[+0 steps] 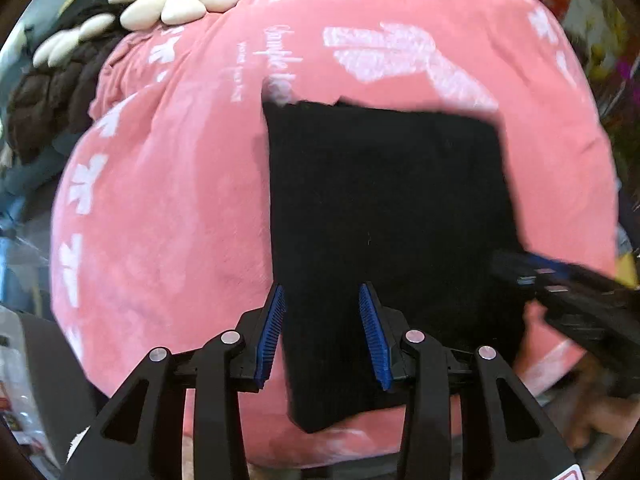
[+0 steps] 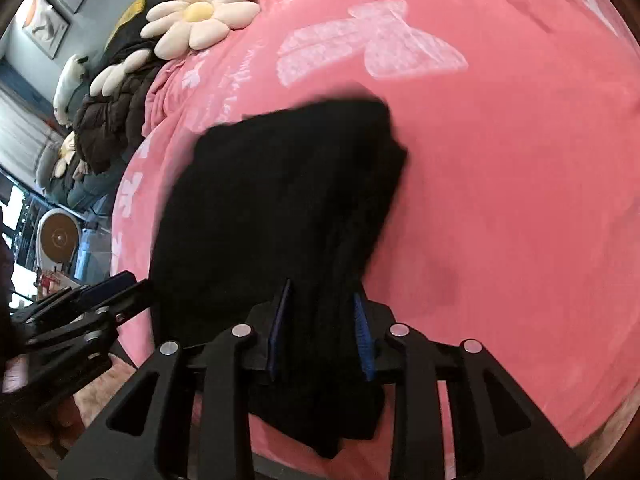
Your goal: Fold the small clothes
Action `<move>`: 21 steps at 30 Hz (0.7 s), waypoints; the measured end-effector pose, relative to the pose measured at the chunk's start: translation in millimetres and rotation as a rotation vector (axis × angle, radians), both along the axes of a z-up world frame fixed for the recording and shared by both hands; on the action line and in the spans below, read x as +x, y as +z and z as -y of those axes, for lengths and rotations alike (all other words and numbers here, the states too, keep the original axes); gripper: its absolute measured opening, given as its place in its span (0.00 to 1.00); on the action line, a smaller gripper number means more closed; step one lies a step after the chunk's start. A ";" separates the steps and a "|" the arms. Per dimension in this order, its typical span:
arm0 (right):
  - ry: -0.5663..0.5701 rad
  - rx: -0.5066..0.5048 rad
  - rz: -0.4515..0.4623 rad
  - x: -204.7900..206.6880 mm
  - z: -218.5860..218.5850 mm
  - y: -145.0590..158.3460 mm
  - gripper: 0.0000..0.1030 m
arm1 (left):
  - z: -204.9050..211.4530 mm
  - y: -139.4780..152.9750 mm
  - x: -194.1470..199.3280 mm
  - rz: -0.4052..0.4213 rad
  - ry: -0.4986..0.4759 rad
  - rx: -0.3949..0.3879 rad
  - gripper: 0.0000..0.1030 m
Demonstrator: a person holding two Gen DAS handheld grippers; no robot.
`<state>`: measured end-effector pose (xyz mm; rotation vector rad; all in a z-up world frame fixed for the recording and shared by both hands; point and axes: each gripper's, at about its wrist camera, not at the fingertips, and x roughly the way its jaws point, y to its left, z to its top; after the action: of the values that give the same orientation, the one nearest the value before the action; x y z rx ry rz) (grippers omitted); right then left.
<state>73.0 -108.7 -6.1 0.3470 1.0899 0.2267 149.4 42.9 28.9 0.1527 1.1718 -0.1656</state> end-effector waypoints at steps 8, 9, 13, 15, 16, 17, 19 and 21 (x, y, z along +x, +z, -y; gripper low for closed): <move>0.075 -0.138 0.049 2.6 -28.4 17.2 0.28 | -7.9 -2.0 -8.2 0.007 0.012 -0.065 0.38; 0.097 -0.181 -0.006 8.3 -34.1 1.4 0.28 | -7.9 -0.7 -8.2 0.008 0.015 -0.067 0.39; 0.067 -0.191 -0.030 13.3 -36.8 -12.0 0.27 | -10.5 -1.1 -9.7 0.003 0.032 -0.071 0.39; 0.028 -0.178 0.013 3.9 -32.1 2.8 0.27 | -12.7 -0.8 -12.6 0.003 0.042 -0.068 0.39; 0.022 -0.185 0.031 -0.9 -30.7 8.3 0.28 | -13.8 -0.8 -14.2 0.003 0.045 -0.068 0.39; 0.018 -0.193 0.048 -7.5 -28.7 12.5 0.28 | -14.8 -1.0 -16.7 0.005 0.053 -0.071 0.39; -0.001 -0.228 0.085 -22.4 -24.3 18.8 0.48 | -13.3 -2.0 -23.1 0.009 0.068 -0.074 0.43; -0.030 -0.273 0.130 -40.5 -18.7 18.0 0.64 | -9.8 -1.9 -32.2 0.037 0.089 -0.069 0.52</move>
<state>32.5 -90.0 11.9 0.1028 0.9722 0.0705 117.3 52.7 27.0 0.0430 1.1328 -0.1243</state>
